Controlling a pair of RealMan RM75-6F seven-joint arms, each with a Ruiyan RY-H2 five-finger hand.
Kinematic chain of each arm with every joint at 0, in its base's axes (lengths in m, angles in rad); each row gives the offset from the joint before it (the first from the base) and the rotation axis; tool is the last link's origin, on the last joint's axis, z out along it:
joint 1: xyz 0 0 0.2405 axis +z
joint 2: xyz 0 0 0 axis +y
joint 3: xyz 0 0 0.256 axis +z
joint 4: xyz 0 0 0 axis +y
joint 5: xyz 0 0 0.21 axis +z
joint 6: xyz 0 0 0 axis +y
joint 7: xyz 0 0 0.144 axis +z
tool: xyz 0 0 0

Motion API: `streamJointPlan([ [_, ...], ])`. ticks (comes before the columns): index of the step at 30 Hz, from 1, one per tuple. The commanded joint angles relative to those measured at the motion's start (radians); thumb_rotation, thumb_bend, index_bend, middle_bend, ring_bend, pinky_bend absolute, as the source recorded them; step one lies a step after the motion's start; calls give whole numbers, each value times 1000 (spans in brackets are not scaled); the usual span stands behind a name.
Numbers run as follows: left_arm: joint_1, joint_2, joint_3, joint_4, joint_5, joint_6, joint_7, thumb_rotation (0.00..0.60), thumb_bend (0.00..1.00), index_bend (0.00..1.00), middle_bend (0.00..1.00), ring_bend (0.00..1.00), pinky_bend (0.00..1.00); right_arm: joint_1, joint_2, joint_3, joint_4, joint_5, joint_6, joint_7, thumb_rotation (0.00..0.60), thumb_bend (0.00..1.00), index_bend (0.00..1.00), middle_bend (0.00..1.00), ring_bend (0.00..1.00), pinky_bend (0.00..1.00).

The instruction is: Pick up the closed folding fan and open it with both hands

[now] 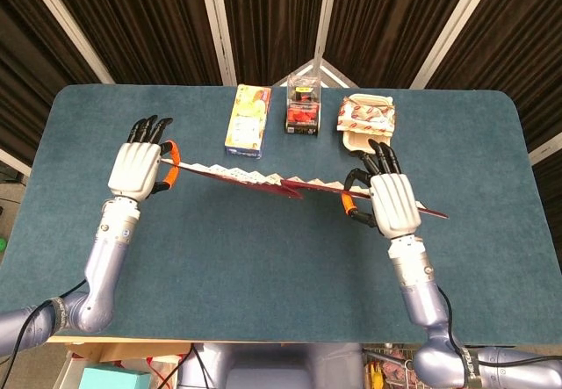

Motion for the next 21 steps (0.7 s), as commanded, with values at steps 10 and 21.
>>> streamJointPlan([
  [10, 75, 65, 86, -97, 82, 10, -40, 600, 584, 683, 71, 0, 0, -73, 43, -116, -21, -115, -8, 20, 600, 539, 569, 231, 20, 53],
  [21, 104, 132, 130, -135, 121, -46, -88, 600, 233, 200, 0, 0, 0, -94, 97, -189, -54, -183, -65, -33, 600, 389, 0, 0, 0, 0],
])
